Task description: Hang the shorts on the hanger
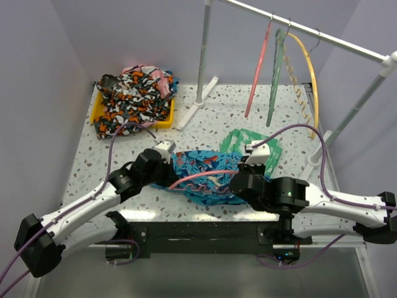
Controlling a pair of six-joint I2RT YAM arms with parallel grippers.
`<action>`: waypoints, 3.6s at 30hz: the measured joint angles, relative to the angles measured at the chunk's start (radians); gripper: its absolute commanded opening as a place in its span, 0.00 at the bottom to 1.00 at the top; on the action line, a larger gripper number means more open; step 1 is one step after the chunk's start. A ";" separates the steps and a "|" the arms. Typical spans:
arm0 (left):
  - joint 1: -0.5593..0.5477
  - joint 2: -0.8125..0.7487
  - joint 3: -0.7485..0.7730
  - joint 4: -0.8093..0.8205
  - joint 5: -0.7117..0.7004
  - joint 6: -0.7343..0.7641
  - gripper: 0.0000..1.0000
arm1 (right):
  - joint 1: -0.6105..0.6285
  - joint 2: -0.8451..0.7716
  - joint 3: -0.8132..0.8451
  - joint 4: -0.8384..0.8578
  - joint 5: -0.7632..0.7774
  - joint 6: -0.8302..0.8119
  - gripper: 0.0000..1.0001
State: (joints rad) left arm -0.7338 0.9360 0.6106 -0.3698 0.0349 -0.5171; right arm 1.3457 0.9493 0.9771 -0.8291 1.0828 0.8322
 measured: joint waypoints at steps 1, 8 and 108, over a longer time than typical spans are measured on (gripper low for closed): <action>0.006 -0.009 0.003 -0.019 -0.003 0.001 0.00 | 0.001 0.000 0.001 -0.011 0.005 0.008 0.00; 0.068 -0.055 0.080 -0.154 -0.015 0.004 0.00 | 0.001 -0.007 0.002 -0.051 0.031 0.037 0.00; 0.092 0.005 0.934 -0.627 -0.245 0.148 0.87 | -0.188 0.697 0.767 0.503 -0.377 -0.707 0.00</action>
State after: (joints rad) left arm -0.6418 0.9413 1.5444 -0.9970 -0.2104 -0.3687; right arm 1.1580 1.6463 1.7443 -0.3264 0.7059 0.1253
